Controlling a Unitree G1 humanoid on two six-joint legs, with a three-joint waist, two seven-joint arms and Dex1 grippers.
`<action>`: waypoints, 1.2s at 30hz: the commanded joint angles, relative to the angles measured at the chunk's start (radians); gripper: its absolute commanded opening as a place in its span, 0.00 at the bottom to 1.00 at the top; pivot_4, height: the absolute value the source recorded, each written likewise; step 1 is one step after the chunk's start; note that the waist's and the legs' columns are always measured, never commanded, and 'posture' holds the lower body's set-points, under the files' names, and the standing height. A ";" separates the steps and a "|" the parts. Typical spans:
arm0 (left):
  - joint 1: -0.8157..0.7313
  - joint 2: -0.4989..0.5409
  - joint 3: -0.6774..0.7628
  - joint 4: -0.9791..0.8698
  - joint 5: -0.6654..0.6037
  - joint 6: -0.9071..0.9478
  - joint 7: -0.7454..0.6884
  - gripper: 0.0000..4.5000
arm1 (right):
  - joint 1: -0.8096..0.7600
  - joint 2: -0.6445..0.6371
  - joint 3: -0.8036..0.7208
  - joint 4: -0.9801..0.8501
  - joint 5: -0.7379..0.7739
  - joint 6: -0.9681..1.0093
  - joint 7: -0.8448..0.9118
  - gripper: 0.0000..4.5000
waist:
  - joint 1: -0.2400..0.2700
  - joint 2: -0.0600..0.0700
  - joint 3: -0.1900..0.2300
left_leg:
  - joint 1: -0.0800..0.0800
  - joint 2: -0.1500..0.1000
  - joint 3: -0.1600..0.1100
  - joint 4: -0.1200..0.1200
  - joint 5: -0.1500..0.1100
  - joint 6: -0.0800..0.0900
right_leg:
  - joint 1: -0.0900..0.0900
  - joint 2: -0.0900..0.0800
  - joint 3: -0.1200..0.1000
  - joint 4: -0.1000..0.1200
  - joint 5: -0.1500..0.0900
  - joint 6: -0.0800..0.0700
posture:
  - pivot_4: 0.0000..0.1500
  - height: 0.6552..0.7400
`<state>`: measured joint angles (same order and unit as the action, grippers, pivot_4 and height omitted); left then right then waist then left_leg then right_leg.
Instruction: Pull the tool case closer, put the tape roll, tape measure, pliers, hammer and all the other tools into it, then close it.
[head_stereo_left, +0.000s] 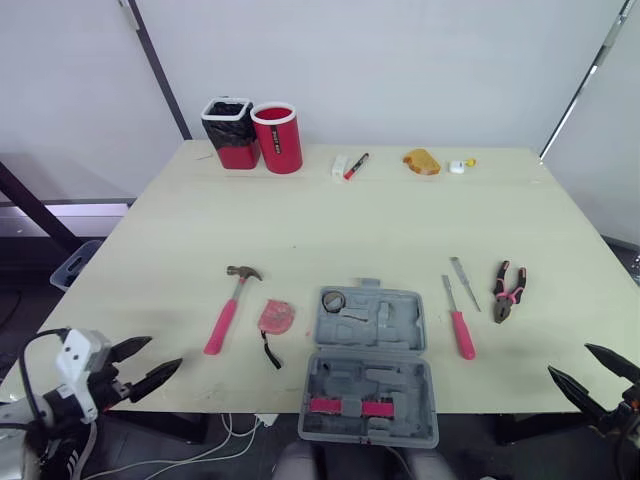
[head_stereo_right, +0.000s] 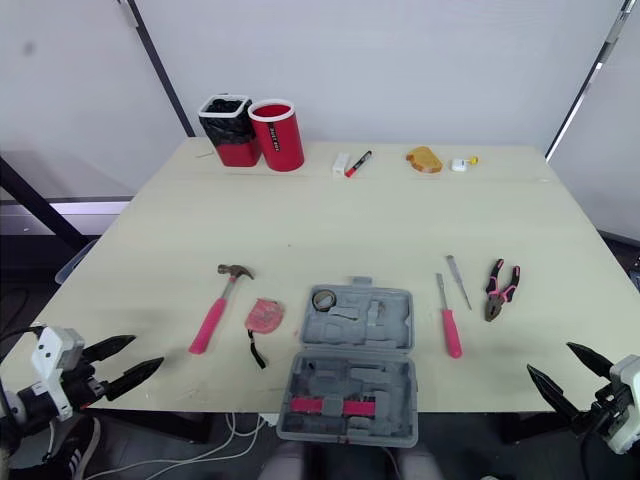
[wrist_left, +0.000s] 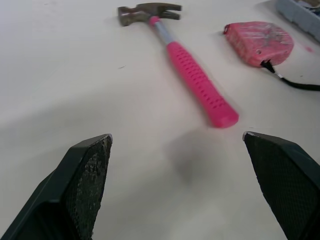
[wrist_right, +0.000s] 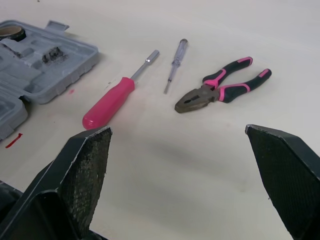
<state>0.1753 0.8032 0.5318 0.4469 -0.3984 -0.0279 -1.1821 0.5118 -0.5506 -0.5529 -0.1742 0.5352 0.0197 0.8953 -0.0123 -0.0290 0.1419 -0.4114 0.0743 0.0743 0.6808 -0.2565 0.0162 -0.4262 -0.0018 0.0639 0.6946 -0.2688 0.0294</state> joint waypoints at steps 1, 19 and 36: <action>0.006 0.023 0.040 -0.009 -0.032 -0.001 -0.001 0.99 | 0.000 -0.008 -0.031 -0.006 0.013 -0.018 0.009 1.00 | 0.000 0.000 0.000 | 0.000 0.000 0.000 0.000 0.000 0.000 | 0.000 0.000 0.000 0.000 0.000 0.000 | 1.00 1.00; 0.111 -0.121 -0.104 -0.484 -0.082 0.199 0.132 0.99 | -0.034 -0.064 0.105 -0.202 0.108 0.060 0.163 1.00 | 0.000 0.000 0.000 | 0.000 0.000 0.000 -0.001 0.000 0.000 | 0.000 0.000 0.001 -0.001 0.001 -0.002 | 1.00 1.00; 0.104 -0.309 -0.368 -0.791 0.137 0.456 0.634 0.99 | -0.213 -0.164 0.208 -0.281 0.179 0.180 0.228 1.00 | 0.001 -0.001 0.000 | 0.002 -0.001 -0.001 -0.001 0.000 0.000 | 0.003 0.001 0.001 -0.001 0.003 0.000 | 1.00 1.00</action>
<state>0.2758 0.5136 0.1826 -0.2867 -0.2921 0.4155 -0.6033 0.3063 -0.7051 -0.3389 -0.4439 0.7067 0.1968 1.1122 -0.0114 -0.0304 0.1419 -0.4099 0.0729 0.0729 0.6796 -0.2565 0.0162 -0.4234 -0.0010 0.0649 0.6932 -0.2657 0.0292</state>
